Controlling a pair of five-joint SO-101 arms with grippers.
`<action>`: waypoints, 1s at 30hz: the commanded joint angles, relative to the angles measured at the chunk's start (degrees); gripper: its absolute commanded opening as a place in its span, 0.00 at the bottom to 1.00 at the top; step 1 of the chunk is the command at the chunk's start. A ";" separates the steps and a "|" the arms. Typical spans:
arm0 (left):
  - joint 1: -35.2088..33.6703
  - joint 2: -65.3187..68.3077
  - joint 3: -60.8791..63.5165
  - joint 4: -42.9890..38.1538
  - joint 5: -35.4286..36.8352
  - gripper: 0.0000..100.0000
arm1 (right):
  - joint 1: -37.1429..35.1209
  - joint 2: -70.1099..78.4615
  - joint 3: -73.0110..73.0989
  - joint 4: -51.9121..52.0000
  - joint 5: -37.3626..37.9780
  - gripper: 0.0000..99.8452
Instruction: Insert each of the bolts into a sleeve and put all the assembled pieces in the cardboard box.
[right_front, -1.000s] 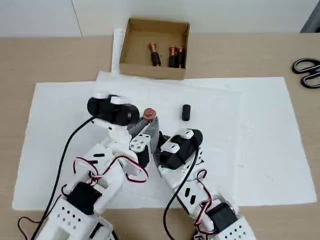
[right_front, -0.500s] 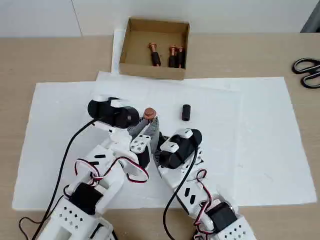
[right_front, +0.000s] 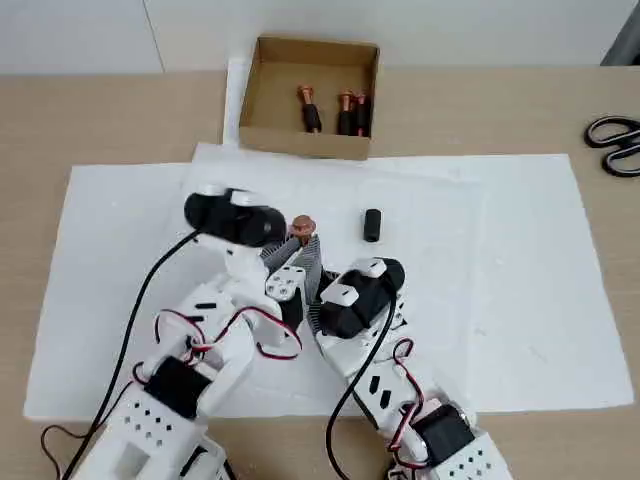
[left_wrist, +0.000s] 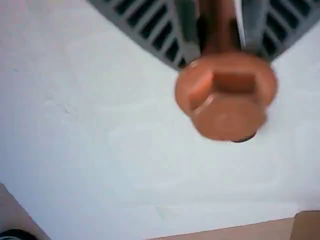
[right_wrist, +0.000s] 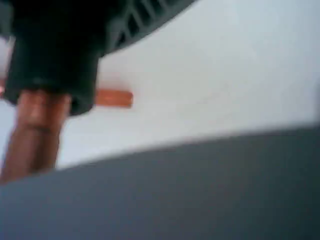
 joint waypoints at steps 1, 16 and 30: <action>-0.97 2.90 -2.77 0.18 -0.70 0.01 | 0.04 -0.84 0.35 -0.75 -0.09 0.00; 0.62 2.99 -3.03 7.38 -0.62 0.01 | 0.04 -0.92 0.35 -0.75 -0.09 0.00; 2.11 2.99 -2.95 9.93 -0.62 0.01 | 0.04 -0.92 0.35 -0.66 -0.09 0.00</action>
